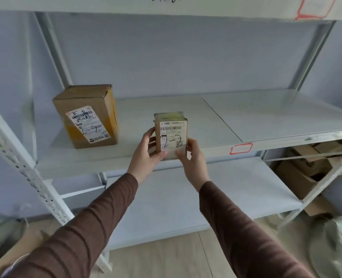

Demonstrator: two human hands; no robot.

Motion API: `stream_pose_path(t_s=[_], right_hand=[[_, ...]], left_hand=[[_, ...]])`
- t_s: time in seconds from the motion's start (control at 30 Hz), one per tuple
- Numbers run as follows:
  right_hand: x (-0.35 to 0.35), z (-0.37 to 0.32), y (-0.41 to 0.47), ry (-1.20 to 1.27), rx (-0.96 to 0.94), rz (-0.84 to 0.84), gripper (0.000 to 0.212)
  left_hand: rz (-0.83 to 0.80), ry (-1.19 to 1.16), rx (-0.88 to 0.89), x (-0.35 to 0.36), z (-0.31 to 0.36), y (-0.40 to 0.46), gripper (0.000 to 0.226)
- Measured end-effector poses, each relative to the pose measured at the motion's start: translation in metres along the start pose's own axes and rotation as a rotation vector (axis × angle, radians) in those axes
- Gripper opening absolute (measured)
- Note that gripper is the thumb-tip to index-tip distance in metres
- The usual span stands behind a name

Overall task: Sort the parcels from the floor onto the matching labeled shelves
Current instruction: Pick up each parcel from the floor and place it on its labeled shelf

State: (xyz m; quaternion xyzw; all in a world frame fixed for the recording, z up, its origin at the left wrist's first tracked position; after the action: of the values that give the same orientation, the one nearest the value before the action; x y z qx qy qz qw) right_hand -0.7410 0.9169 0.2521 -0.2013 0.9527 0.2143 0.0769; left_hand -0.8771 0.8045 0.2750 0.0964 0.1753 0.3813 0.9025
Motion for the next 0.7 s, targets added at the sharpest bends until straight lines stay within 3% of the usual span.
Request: stream_pose_path(t_s=[0.17, 0.7], right_hand=[[0.021, -0.006, 0.004, -0.116, -0.046, -0.028, 0.051], [0.055, -0.003, 0.050, -0.153, -0.001, -0.117, 0.041]], left_hand=[[-0.040, 0.048, 0.034, -0.018, -0.019, 0.018, 0.082], [0.006, 0.238, 0.049, -0.038, -0.035, 0.067, 0.083]])
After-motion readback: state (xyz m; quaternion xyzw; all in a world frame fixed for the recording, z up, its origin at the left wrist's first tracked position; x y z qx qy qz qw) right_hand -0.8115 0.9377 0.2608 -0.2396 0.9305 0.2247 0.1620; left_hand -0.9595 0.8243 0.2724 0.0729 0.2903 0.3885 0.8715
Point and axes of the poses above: each hand's wrist, its own y-axis towards the middle knuckle, its own x-axis out of the palm, z = x × y, the point moved 5 cm from there along y, towards the middle knuckle, and after that the axes turned 6 degrees about z, right-handed, at the moved point
